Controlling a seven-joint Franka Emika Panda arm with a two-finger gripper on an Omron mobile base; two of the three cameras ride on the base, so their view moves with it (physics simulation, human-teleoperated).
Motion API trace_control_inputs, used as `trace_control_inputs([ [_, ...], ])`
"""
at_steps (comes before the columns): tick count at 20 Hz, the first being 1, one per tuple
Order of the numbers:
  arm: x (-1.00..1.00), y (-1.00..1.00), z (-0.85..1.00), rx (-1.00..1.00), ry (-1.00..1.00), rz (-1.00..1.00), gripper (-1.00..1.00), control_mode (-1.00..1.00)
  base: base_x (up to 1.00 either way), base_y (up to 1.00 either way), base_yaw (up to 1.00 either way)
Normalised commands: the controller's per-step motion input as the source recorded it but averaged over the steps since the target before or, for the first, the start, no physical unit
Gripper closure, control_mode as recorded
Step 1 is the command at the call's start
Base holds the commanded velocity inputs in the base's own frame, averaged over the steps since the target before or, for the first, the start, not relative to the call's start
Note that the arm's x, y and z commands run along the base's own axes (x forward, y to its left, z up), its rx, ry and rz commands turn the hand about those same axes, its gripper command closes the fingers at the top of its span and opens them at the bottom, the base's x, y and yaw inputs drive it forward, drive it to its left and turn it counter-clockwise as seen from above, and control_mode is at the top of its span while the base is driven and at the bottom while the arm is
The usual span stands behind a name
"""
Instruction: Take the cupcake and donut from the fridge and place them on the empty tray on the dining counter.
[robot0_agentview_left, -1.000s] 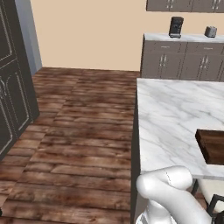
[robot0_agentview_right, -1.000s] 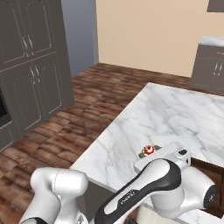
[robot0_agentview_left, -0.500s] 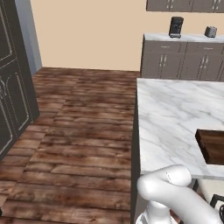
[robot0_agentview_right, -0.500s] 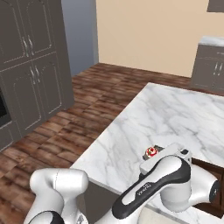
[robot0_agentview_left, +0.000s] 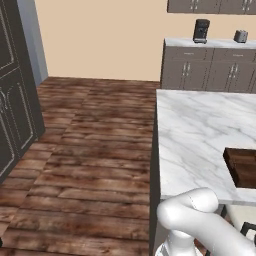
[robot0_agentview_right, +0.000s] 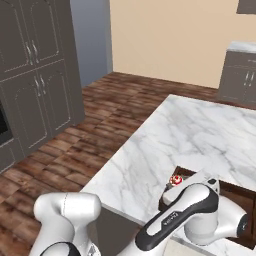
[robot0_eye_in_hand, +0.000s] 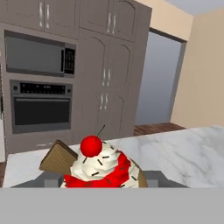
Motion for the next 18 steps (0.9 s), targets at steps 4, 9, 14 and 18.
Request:
trace_control_inputs([
  [4,0.19,-0.19,-0.21,0.00,0.00,-0.06,1.00,-1.00,0.00,0.00,0.00],
  [9,0.27,-0.19,-0.20,0.00,0.01,-0.03,1.00,-1.00,0.00,0.00,0.00],
  [14,0.26,-0.17,-0.29,0.01,0.02,0.00,1.00,-1.00,0.00,0.00,0.00],
  [18,0.23,-0.13,-0.34,0.00,0.01,0.00,1.00,-1.00,0.00,0.00,0.00],
])
